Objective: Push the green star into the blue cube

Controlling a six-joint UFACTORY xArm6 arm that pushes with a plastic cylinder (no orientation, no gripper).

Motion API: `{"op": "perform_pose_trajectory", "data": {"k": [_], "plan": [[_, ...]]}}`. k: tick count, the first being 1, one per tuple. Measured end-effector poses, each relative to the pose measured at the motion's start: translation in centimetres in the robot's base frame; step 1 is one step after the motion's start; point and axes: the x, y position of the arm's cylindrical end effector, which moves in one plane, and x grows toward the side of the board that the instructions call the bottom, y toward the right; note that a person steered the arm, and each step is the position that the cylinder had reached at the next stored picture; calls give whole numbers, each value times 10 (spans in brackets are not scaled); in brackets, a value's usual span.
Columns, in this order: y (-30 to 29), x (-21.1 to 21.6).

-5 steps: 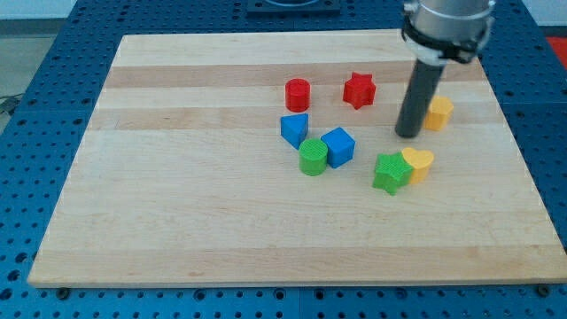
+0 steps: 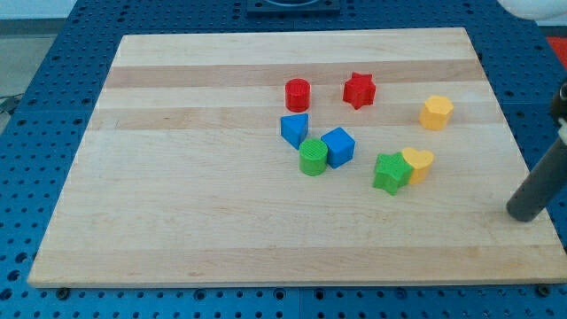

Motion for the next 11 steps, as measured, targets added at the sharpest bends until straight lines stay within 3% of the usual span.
{"op": "perform_pose_trajectory", "data": {"k": [2, 3, 4, 6, 8, 11], "plan": [[-112, 22], [-123, 25], [-123, 17], [-123, -50], [-123, -54], [-127, -91]]}}
